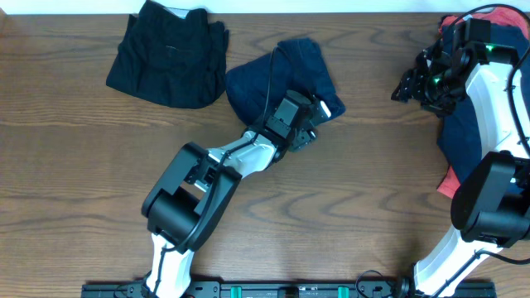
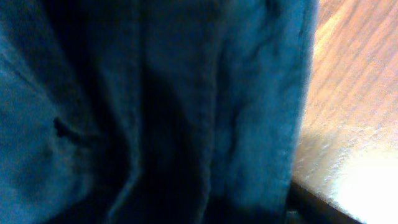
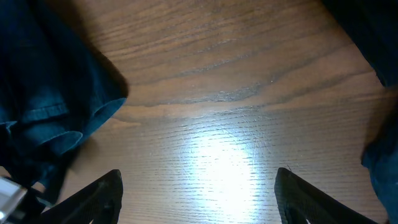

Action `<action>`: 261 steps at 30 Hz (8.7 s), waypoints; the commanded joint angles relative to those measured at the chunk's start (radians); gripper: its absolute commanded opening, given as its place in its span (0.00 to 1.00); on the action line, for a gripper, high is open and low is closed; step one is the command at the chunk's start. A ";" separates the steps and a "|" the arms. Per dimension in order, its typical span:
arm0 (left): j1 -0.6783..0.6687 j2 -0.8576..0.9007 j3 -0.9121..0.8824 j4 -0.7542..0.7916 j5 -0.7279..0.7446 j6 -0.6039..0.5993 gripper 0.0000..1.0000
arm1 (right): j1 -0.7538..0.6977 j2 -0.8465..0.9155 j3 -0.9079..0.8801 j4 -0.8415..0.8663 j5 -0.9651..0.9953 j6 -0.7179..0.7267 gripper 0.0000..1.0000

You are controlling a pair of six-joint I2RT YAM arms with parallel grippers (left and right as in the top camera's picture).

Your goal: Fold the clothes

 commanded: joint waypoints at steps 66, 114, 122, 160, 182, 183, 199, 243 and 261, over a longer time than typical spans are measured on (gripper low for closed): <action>0.387 -0.340 0.075 0.444 -0.116 0.860 0.06 | 0.007 -0.008 0.011 0.041 -0.024 0.002 0.73; 0.758 0.019 0.508 0.220 0.201 0.612 0.06 | 0.091 -0.008 0.011 0.186 -0.023 0.024 0.73; 0.776 0.019 0.508 -0.101 0.180 0.703 0.16 | 0.090 -0.008 0.011 0.190 -0.023 0.023 0.74; 0.673 -0.171 0.508 -0.763 0.472 -0.355 0.76 | 0.091 -0.008 0.011 0.197 -0.041 0.014 0.74; 0.635 0.212 0.507 -0.338 0.352 -0.476 0.98 | 0.091 -0.008 0.010 0.186 -0.040 -0.003 0.75; 0.632 0.229 0.507 -0.340 0.352 -0.476 0.98 | 0.091 -0.008 0.010 0.187 -0.039 -0.003 0.75; 0.627 -0.032 0.507 -0.341 0.259 -0.374 0.98 | 0.091 -0.008 0.010 0.195 -0.037 -0.014 0.75; 0.755 -0.235 0.504 -0.531 0.018 -0.417 0.98 | 0.095 -0.007 0.010 0.301 -0.044 -0.046 0.76; 0.615 -0.304 0.503 -0.676 0.193 -0.458 0.98 | 0.159 -0.230 0.011 0.234 0.127 -0.222 0.99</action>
